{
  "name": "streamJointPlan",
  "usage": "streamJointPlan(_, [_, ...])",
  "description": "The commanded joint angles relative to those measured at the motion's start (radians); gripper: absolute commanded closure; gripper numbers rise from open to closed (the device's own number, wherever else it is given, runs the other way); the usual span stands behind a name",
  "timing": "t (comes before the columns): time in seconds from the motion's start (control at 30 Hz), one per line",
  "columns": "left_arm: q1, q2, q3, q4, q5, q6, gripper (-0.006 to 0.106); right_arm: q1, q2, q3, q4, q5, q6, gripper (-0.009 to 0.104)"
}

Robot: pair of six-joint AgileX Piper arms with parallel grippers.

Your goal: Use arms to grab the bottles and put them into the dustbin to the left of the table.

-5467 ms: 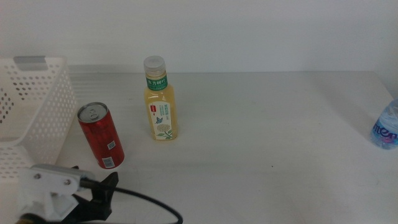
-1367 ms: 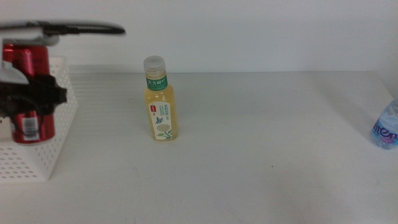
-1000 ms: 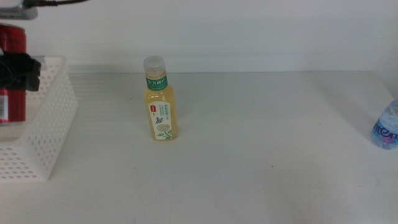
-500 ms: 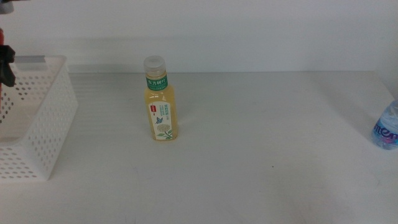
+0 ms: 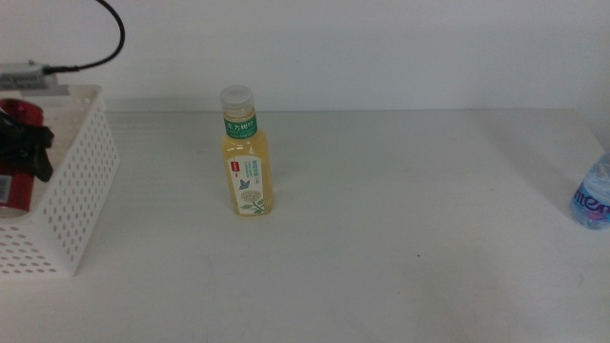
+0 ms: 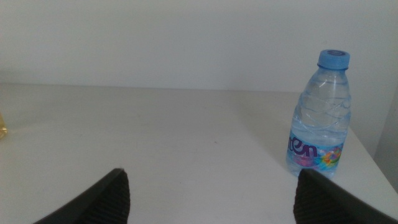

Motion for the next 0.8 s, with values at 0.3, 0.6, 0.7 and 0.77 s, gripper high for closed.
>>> streamJointPlan(0.3, [0.000, 0.046, -0.039, -0.014, -0.076, -0.006, 0.097, -0.006, -0.027, -0.009, -0.008, -0.076, -0.009, 0.021])
streamJointPlan(0.6, [0.000, 0.061, -0.039, -0.036, -0.077, -0.005, 0.043, -0.006, -0.027, -0.009, -0.008, -0.076, -0.009, 0.021])
streamJointPlan(0.7, [0.000, 0.061, -0.039, -0.048, -0.076, 0.001, 0.020, -0.006, -0.027, -0.009, -0.008, -0.076, -0.009, 0.021])
streamJointPlan(0.77, [0.000, 0.061, -0.039, -0.047, -0.068, 0.003, 0.010, -0.006, -0.027, -0.009, -0.008, -0.076, -0.009, 0.021])
